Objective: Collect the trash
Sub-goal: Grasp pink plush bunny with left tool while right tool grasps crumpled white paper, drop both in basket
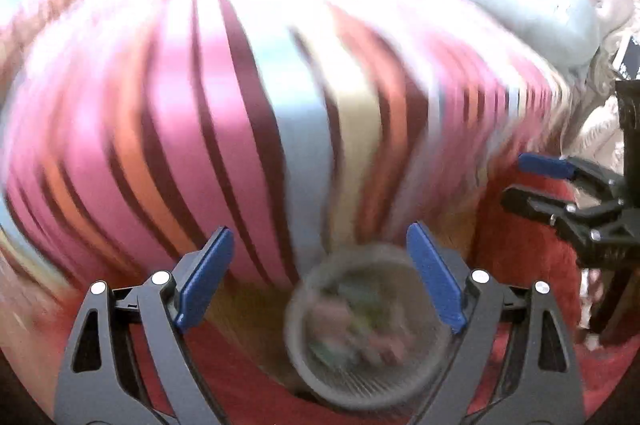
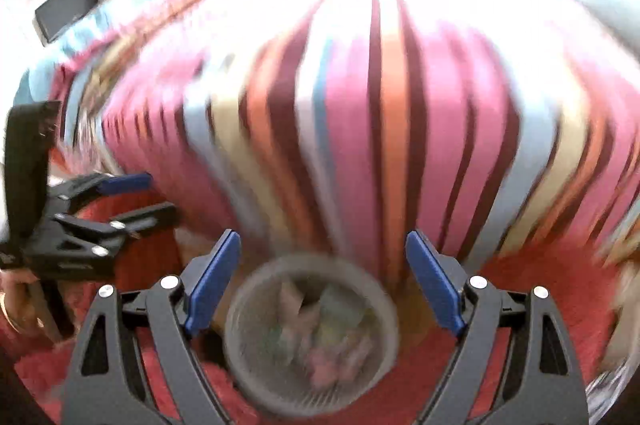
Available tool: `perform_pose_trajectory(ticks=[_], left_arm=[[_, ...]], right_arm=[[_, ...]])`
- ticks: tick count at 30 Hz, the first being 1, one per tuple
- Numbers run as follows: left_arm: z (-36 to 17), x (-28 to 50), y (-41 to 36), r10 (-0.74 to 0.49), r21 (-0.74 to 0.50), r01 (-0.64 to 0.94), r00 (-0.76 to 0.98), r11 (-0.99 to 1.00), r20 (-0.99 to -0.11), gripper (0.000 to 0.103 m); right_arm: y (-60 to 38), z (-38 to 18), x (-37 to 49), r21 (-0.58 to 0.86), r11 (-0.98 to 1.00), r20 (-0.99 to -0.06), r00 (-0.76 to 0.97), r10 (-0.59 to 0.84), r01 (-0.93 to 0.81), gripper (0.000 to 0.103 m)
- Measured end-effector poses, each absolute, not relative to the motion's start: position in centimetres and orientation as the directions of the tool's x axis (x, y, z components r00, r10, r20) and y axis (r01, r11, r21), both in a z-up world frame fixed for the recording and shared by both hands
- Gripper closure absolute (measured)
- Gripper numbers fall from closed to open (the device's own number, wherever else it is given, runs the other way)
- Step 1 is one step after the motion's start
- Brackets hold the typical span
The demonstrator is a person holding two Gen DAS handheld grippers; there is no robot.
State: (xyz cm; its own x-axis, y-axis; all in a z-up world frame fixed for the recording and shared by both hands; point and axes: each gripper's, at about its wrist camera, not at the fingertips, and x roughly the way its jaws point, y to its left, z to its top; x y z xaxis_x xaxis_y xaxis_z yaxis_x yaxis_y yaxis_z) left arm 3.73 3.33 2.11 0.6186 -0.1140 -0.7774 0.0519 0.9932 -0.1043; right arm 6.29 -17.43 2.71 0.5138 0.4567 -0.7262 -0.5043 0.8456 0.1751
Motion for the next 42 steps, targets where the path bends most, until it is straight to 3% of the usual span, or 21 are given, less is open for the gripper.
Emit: perform_pose_trajectory(ticks=[4,6,9,18,32,33,34,36,38,42], left_arm=[[7.7,10.3,6.9,-0.001,0.018,0.017,0.742,1.0,-0.671,0.017],[8.7,14.0,8.7,0.01,0.005,-0.009,0.751,1.0,-0.66,0.017],[9.2,22.1,12.4,0.01,-0.063,-0.068,0.749,0.996,-0.663,0.017],[7.8,37.9,16.5,0.122,-0.031,-0.193,0.726,0.981,-0.676,0.017],[4.2,48.2,19.4,0.139,-0.066,-0.298,0.615,0.952,-0.776,0.017],[4.0,48.4,19.4,0.143,-0.06,-0.301,0.607,0.952,-0.782,0.022],[3.9,48.5,19.2,0.17,-0.028,-0.309,0.595,0.951,-0.786,0.027],[4.0,48.4,19.0,0.211,0.013,-0.323,0.589,0.946,-0.78,0.056],[4.3,47.8,19.2,0.208,0.007,-0.32,0.6,0.948,-0.772,0.066],[4.3,46.5,19.6,0.18,-0.026,-0.309,0.617,0.951,-0.766,0.07]], right_arm=[[-16.1,8.1,11.8,0.003,0.851,-0.591,0.685,0.425,-0.525,0.021],[-15.4,9.5,15.3,-0.028,0.863,-0.542,0.733,0.411,-0.505,0.02],[-14.4,10.8,21.6,0.034,0.871,-0.527,0.732,0.432,-0.489,0.017],[-10.6,10.2,38.1,0.104,0.915,-0.567,0.733,0.376,-0.389,0.014],[-3.3,7.0,49.1,-0.122,0.923,-0.677,0.711,0.192,-0.365,0.016],[-3.3,6.5,49.4,-0.106,0.923,-0.693,0.693,0.197,-0.369,0.019],[-3.4,5.9,49.6,-0.064,0.923,-0.716,0.662,0.222,-0.379,0.036],[-3.5,4.7,49.4,-0.019,0.922,-0.751,0.614,0.242,-0.387,0.043],[-3.6,5.0,48.5,-0.026,0.921,-0.745,0.621,0.242,-0.389,0.048],[-4.1,4.9,46.1,-0.047,0.913,-0.744,0.624,0.239,-0.406,0.049]])
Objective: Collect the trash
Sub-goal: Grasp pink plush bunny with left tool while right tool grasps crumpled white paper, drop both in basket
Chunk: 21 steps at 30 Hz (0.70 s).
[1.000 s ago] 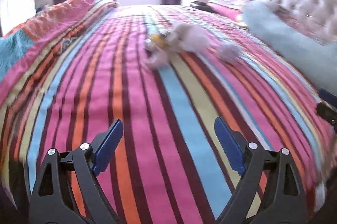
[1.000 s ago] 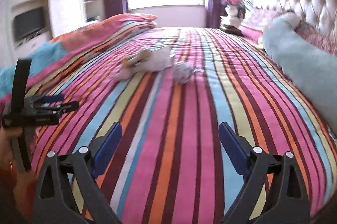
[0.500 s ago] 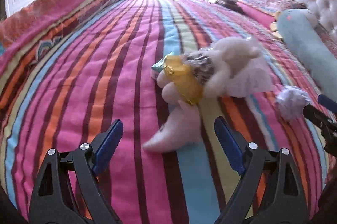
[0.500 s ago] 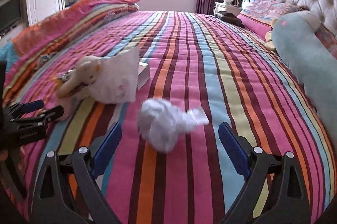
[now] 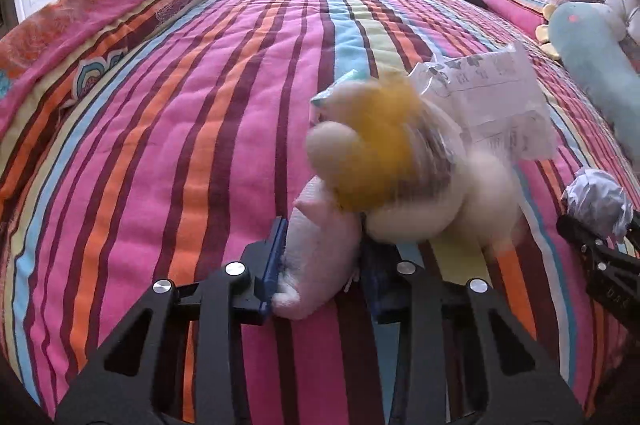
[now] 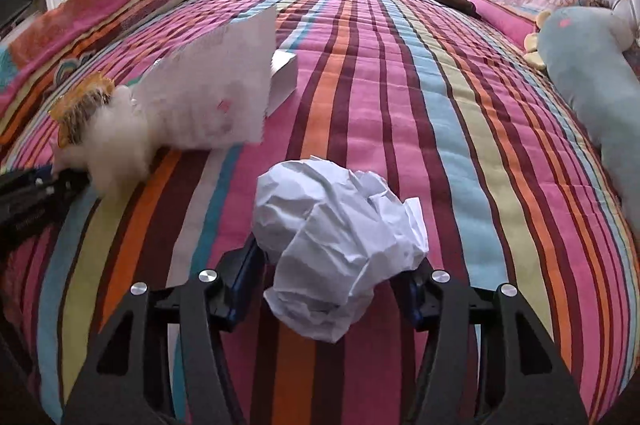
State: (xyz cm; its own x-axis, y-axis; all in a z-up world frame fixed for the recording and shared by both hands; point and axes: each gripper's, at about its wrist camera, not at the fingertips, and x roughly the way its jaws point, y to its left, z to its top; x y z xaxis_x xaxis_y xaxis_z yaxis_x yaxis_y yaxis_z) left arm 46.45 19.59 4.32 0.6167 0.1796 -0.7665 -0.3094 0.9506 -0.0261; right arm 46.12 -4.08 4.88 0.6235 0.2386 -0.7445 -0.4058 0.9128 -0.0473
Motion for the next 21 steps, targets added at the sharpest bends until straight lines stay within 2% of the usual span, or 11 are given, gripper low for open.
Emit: perform_pose_trajectory(ticks=[12,21], left_arm=[[4.5,37.6,18.1,0.091,-0.09,-0.237,0.657,0.967,-0.748,0.07],[6.1,29.0,16.3,0.028,-0.161,-0.194,0.717,0.968,-0.696,0.07]], right_arm=[[-8.6,4.8,41.4,0.08,0.918,-0.732,0.602,0.318,-0.387,0.05],[-12.5,6.5,33.6,0.188,0.886,-0.658,0.616,0.433,-0.423,0.05]])
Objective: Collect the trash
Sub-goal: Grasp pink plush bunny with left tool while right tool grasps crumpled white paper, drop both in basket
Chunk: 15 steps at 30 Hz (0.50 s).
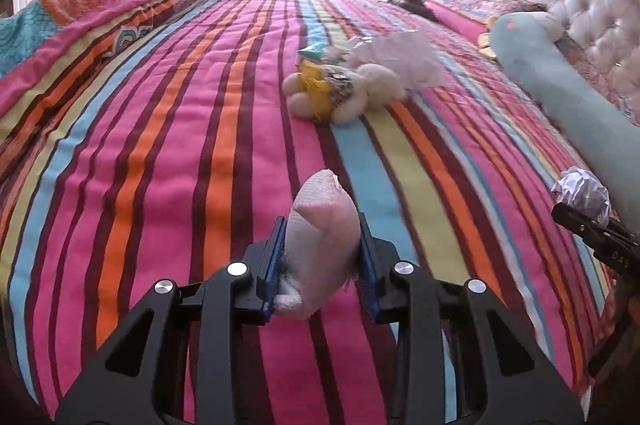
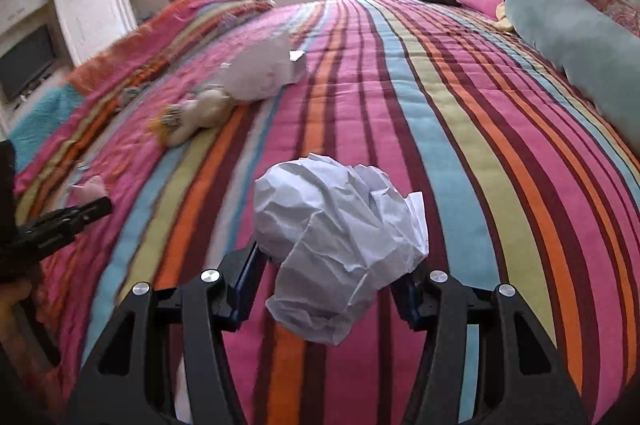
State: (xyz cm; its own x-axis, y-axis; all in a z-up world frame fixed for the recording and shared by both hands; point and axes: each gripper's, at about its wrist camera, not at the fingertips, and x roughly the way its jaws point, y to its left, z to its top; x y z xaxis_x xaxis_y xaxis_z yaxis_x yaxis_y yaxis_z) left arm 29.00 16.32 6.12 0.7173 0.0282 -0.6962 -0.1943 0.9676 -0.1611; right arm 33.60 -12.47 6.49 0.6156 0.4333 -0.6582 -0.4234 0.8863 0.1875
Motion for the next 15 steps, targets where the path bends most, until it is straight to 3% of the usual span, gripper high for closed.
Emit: perform_pose_trajectory(ticks=[9,12,15], left_arm=[[8.2,10.8,8.9,-0.129,-0.203,0.007,0.792,0.979,-0.597,0.07],[6.9,5.2,6.1,-0.165,-0.198,0.052,0.776,0.979,-0.609,0.07],[3.7,0.6,3.0,-0.18,-0.18,0.076,0.714,0.981,-0.677,0.07]], right_arm=[[-18.1,5.9,14.7,0.305,0.78,-0.593,0.532,0.605,-0.547,0.05],[-19.6,4.3,9.8,0.377,0.748,-0.605,0.466,0.646,-0.547,0.05],[-19.7,1.5,5.5,0.389,0.743,-0.664,0.393,0.636,-0.545,0.05]])
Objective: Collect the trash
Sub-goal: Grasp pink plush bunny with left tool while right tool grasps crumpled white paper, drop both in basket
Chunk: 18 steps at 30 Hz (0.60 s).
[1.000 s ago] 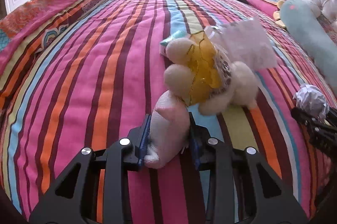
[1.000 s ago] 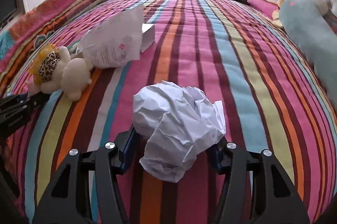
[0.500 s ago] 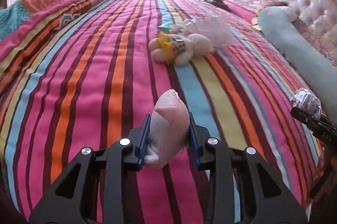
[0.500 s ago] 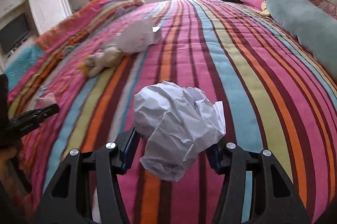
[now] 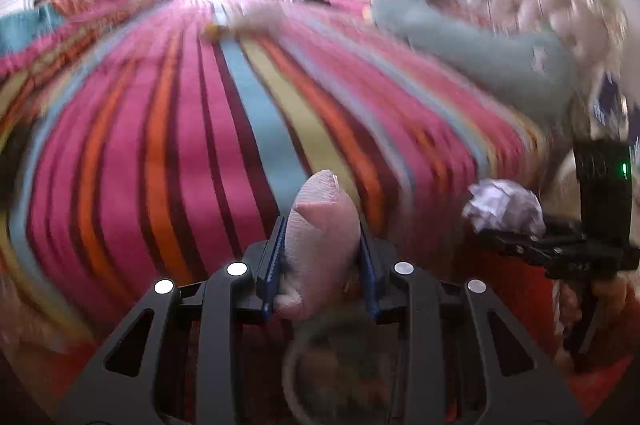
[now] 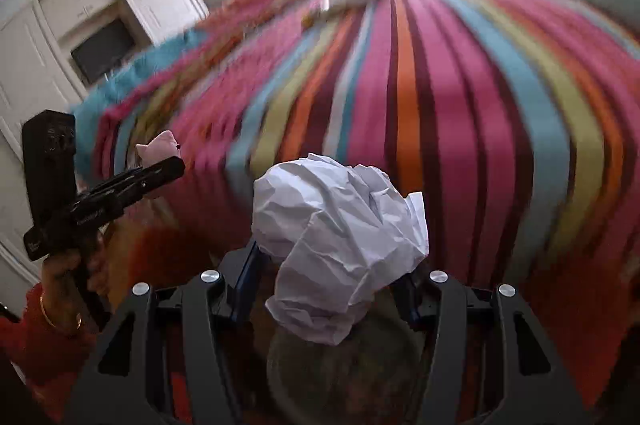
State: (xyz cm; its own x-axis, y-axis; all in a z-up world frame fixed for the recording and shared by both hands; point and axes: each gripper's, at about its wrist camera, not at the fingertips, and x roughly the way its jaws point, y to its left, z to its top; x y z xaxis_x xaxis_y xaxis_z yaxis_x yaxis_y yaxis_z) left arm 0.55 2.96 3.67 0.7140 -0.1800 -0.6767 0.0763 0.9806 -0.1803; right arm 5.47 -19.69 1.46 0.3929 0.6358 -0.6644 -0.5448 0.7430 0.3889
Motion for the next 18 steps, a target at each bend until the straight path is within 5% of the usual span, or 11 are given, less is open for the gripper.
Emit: perform_pose_trajectory(ticks=[8,18], left_arm=[[-8.4,-2.8,-1.9,-0.191,-0.191,0.044,0.427,0.981,-0.884,0.07],[-14.2,-0.4,-5.0,-0.198,-0.17,0.144,0.208,0.975,-0.958,0.07]], right_arm=[[-18.0,-8.4,2.7,0.401,0.796,-0.836,0.174,0.52,-0.454,0.05],[-14.1,-14.0,4.6,0.342,0.824,-0.927,-0.023,0.373,-0.452,0.05]])
